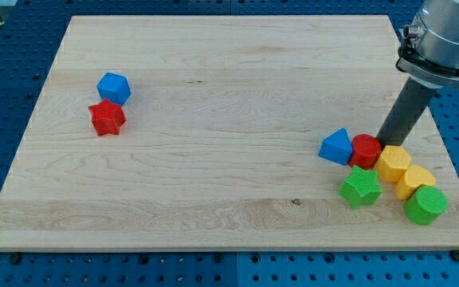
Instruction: Push the blue traingle towards center left
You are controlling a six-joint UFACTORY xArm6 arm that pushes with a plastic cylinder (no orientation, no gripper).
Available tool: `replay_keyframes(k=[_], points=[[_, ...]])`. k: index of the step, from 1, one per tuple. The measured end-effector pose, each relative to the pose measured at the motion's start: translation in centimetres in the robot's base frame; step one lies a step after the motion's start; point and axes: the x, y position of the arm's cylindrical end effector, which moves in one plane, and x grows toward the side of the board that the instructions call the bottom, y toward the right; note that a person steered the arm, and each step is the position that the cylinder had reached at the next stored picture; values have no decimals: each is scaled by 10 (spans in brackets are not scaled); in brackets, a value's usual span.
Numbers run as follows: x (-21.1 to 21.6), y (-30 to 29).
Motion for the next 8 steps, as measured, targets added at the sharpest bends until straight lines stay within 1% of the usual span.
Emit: replay_keyframes(k=[2, 4, 5, 7, 8], points=[[0, -22], [1, -11], [2, -20], [2, -81], [2, -83]])
